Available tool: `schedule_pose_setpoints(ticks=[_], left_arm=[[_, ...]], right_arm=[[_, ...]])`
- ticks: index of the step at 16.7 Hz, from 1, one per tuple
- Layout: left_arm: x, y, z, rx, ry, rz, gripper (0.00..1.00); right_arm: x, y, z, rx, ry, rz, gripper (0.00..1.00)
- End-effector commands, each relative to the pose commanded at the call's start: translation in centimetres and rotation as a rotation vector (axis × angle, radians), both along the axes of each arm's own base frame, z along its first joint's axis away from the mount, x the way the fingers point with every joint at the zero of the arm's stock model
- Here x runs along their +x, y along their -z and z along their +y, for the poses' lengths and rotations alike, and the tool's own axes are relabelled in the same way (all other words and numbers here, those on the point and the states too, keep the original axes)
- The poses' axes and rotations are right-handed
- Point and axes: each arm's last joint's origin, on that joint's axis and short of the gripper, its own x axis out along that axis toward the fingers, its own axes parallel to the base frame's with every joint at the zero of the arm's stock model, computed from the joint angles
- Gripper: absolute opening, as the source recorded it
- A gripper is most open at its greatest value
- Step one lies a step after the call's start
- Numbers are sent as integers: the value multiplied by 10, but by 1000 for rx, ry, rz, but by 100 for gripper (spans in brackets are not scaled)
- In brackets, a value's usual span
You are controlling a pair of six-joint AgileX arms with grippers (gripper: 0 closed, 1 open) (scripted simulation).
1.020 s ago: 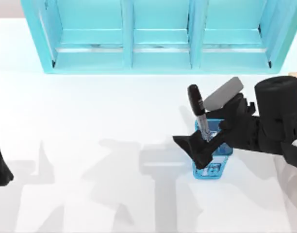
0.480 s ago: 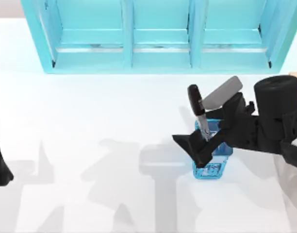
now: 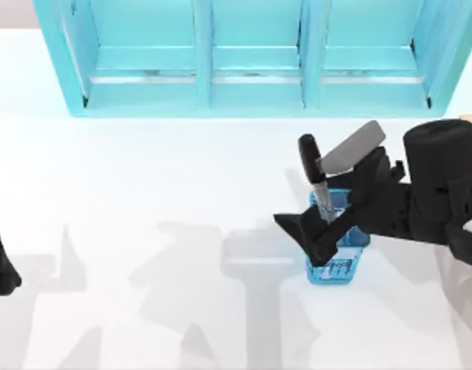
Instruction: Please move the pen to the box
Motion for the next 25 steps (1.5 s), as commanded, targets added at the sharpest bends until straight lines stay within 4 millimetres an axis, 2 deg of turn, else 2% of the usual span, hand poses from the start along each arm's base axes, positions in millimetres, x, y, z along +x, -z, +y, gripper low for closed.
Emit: schedule_pose_setpoints(ticks=[4,7,12,15,18,21,25], left_arm=[[0,0,0,0,0,0,100],[0,0,0,0,0,0,100],[0,0,0,0,0,0,100],[0,0,0,0,0,0,100],[0,0,0,0,0,0,100],[0,0,0,0,0,0,100],[0,0,0,0,0,0,100]], right_arm=[[5,-6,-4,4,-4,0,0],[19,-22,-23,-8,-6,11,0],[31,-73,-78,-20,-19,50,0],[21,-111,-113,-8,-22,49,0],[7,-140,-138,4,-13,18,0],[-1,-152,-149,7,-2,-3,0],[-1,-151,-148,9,-6,5,0]])
